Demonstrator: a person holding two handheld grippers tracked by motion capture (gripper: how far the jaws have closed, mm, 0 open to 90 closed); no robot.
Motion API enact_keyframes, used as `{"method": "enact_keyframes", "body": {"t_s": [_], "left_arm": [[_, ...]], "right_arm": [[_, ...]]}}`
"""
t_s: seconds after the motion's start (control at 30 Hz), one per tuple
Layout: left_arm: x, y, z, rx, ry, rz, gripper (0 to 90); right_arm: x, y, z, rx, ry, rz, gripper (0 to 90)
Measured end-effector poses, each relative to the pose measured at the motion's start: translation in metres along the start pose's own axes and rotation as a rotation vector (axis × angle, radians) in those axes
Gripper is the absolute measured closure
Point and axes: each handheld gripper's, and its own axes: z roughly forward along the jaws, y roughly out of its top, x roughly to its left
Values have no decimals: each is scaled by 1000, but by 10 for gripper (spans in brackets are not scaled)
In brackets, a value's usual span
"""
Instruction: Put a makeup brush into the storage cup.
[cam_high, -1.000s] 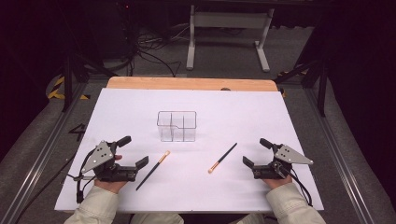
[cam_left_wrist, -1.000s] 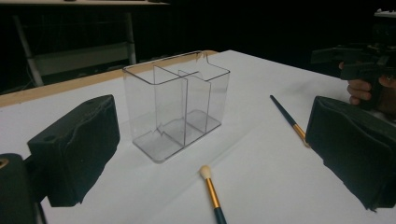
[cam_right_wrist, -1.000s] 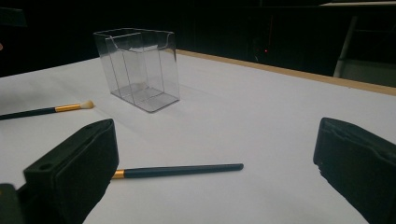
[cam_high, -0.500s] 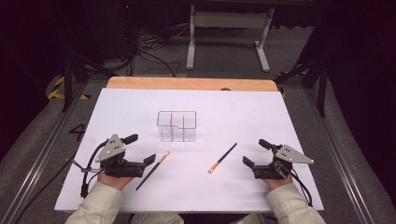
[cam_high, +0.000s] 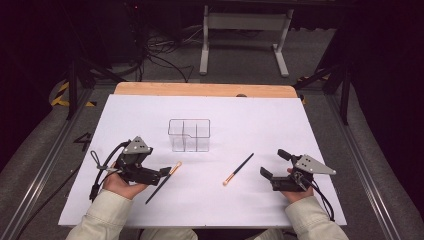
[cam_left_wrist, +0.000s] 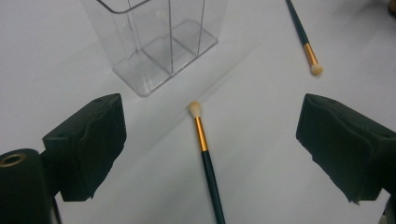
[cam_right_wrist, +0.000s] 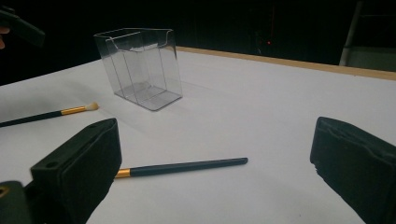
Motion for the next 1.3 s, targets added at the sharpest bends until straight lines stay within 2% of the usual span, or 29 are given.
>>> {"method": "enact_keyframes", "body": {"t_s": [0.03,0.23,0.27,0.3,0.33,0.57,0.77,0.97,1.2,1.3], "left_arm": [[0,3,0,36,2,2,94],[0,6,2,77,-2,6,121],[0,7,4,102,-2,7,122],[0,7,4,102,-2,7,127],[0,8,6,137,-6,3,130],[2,9,11,183,-17,4,122],[1,10,18,263,-6,17,131],[2,11,23,309,-6,19,146],[2,11,33,365,-1,29,186],[3,9,39,397,-28,9,213]], "right_arm": [[0,0,0,1,2,4,25],[0,0,0,-1,12,8,25],[0,0,0,-1,12,7,25],[0,0,0,-3,10,4,25],[0,0,0,-2,9,3,25],[0,0,-1,-1,-9,-2,17],[1,0,-1,-5,-16,-17,17],[1,0,-1,-10,-25,-29,14],[1,-1,0,-3,-2,-14,37],[2,-1,0,1,-6,-9,39]]}}
